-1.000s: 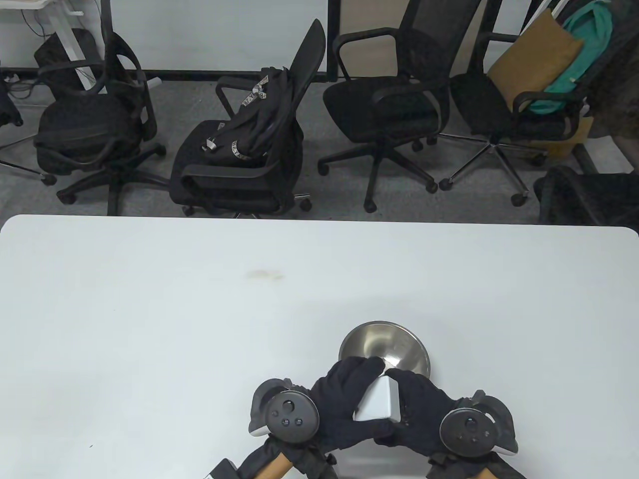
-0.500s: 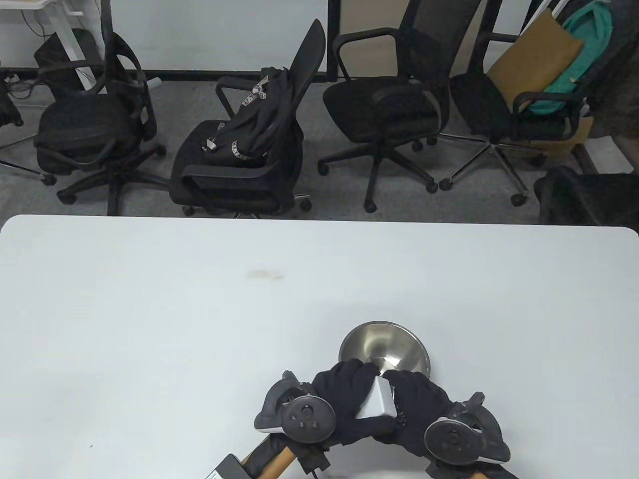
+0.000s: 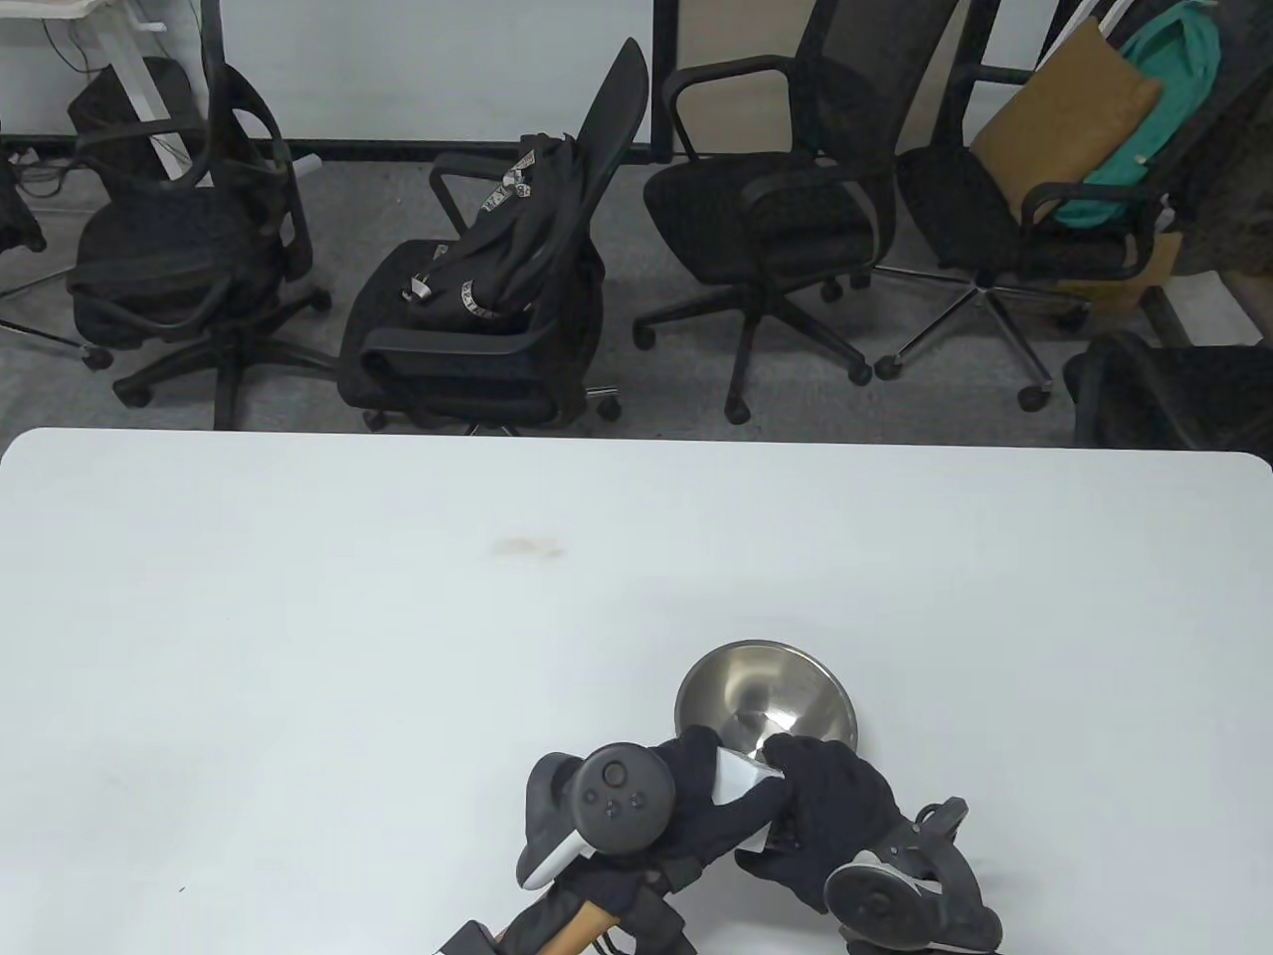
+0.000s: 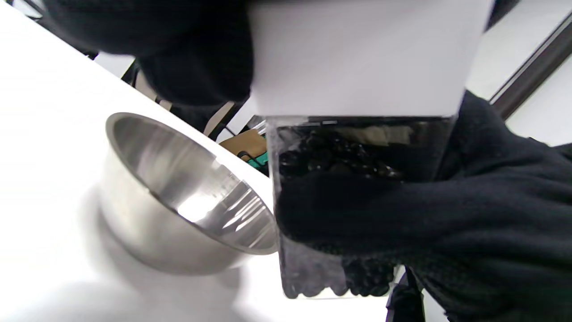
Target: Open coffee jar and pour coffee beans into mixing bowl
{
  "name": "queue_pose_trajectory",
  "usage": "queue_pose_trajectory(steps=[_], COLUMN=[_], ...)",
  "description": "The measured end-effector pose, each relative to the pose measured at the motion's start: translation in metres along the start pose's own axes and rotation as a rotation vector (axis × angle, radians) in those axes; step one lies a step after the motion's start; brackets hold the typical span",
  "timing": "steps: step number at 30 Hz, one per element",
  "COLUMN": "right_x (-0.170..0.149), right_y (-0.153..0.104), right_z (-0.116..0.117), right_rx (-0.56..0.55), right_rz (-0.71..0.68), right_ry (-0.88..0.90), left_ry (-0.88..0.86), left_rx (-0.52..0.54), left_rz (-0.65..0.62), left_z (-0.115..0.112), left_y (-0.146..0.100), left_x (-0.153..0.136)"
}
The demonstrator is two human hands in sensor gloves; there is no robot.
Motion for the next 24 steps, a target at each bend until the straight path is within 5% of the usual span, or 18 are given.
queue_pose_trajectory(steps=[6, 9, 12, 17, 24], right_x=[-0.008, -0.012, -0.017, -0.016, -0.012], right_y=[0.001, -0.001, -0.002, -0.002, -0.004], right_z=[0.001, 0.000, 0.002, 0.004, 0.005], right_rx=[0.017, 0.027, 0.045, 0.065, 0.069], right_rz=[0.018, 0.023, 0.020, -0.005, -0.030], right_ry=[0.027, 0.038, 0.047, 0.062, 0.051], left_ry=[-0.037, -0.076, -0.041, 0.204, 0.223], left_rx=[-0.026, 0.067, -0.025, -0.090, -0.080], left_rz=[-0.018, -0.206, -0.506, -0.584, -0.573], left_z=[0.000, 0.011, 0.014, 0.005, 0.001], left_y=[0.002, 0.002, 0.000, -0.005, -0.006], left_x=[-0.008, -0.007, 0.005, 0.017, 0.020])
Point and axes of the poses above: the tracker on the back of each hand, its own x axis roughly to the thumb side, its own y axis roughly from the wrist to the fingertips, z = x × y, the point moved 4 cm from there along y, roughly from the wrist to the fingertips, and after that the axes turned 3 degrees about y, right-handed, at the moved point
